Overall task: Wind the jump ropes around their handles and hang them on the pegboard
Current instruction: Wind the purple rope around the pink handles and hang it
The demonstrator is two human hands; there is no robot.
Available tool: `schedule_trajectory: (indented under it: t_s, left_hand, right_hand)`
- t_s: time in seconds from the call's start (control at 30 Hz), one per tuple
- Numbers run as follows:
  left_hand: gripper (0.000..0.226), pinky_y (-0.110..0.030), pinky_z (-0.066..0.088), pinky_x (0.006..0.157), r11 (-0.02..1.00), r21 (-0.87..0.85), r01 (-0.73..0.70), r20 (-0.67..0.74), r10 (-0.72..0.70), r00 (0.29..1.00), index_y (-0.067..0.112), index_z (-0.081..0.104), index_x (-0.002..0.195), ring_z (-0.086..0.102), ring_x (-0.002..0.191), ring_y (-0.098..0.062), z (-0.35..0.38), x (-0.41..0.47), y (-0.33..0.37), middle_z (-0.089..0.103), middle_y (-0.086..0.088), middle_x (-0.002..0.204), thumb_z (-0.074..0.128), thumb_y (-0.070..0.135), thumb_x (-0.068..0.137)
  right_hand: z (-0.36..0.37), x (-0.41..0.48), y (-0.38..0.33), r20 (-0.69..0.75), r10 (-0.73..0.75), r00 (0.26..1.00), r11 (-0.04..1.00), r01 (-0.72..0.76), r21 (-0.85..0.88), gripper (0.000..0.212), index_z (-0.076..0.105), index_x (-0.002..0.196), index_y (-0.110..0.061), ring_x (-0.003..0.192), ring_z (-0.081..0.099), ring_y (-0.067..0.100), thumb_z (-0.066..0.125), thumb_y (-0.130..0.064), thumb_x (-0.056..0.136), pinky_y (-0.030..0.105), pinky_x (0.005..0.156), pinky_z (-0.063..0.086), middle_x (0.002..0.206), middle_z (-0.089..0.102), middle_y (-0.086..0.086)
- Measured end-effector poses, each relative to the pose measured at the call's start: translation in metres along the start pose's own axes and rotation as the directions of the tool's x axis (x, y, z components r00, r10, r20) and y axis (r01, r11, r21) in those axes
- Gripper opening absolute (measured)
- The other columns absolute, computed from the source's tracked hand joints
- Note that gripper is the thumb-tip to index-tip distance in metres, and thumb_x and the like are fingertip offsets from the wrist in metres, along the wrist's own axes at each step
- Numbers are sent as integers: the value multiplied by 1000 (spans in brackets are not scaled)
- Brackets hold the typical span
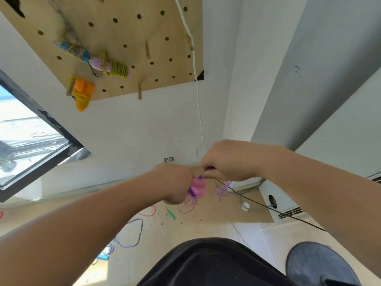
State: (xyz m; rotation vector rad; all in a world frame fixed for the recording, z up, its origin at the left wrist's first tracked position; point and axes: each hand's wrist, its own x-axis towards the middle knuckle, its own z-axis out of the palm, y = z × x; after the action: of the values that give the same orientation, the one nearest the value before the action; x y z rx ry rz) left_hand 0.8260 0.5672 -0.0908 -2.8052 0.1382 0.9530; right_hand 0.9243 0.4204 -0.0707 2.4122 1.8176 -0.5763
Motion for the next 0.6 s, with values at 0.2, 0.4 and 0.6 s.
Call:
schedule_trajectory:
  t_s: [0.2,0.4,0.6]
  left_hand:
    - [5,-34,50,72,905,-396,153,-179,-240,954,15,50,95,58,86,-26,-9,21,-27,50,0,85,53,15,91]
    - [16,-30,38,60,530,-848,11,-192,-327,925,14,48,79,50,66,-23,-10,16,-28,53,-5,75,62,9,75]
    - [16,-30,38,60,515,-856,-54,-239,-300,924,13,50,80,48,64,-22,-15,10,-19,52,-5,74,63,8,73]
  right_hand:
    - [13,2,-7,-386,279,880,943,-174,283,35,50,70,-17,70,47,24,48,-26,104,40,67,38,68,49,-1]
    - [39,-12,-17,-727,417,546,891,-87,446,13,59,84,-13,64,49,20,70,-13,90,40,56,45,72,55,-3]
    - [34,-21,-25,-594,554,583,816,-238,527,39,56,104,-25,73,53,13,31,-56,102,35,65,42,78,59,-13]
